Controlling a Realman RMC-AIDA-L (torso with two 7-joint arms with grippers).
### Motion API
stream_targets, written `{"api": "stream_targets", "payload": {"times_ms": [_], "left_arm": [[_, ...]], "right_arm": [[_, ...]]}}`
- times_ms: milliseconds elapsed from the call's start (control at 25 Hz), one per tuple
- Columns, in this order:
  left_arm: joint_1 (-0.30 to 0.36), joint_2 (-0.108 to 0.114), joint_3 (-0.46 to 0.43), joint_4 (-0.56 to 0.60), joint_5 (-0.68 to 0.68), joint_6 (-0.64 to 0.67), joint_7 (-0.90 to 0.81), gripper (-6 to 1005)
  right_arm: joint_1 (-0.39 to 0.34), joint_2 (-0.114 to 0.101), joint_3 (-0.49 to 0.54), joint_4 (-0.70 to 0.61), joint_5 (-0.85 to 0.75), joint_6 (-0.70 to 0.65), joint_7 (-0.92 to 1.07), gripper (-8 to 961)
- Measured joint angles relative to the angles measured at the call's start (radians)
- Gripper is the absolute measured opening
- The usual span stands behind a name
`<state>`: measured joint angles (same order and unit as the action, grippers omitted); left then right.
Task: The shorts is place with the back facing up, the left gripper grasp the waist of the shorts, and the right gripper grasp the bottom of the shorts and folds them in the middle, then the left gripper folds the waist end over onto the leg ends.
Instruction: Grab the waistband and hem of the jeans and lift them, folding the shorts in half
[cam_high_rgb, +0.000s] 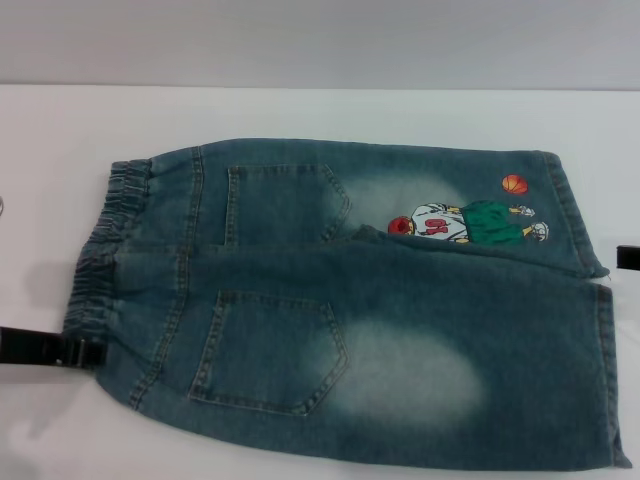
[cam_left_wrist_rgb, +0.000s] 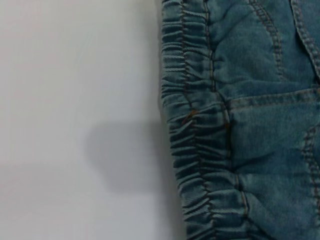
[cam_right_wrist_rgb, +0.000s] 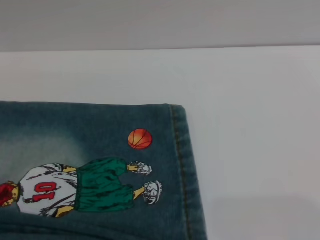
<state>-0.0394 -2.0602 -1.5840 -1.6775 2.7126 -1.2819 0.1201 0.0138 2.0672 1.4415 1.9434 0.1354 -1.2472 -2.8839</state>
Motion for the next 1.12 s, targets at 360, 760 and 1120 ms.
{"api": "stream_targets", "payload": {"times_ms": [360,760,1120], "left_arm": [[-0.008,0.0,-0.002,-0.021,0.003,-0.018,-0.013,247],[0.006,-0.001,0.006,-0.053,0.001,-0.015,-0.013,22],[0.017,0.0,0.003,-0.127,-0.004,-0.027,-0.014,22]], "right_arm": [[-0.006,0.001,0.0,0.004,-0.008,-0.001,0.0,682],[-0.011,0.001,-0.007,0.018,-0.019,-0.023,0.0,682],[-0.02,0.001,-0.011,0.015,-0.021,-0.025,0.0,682]]}}
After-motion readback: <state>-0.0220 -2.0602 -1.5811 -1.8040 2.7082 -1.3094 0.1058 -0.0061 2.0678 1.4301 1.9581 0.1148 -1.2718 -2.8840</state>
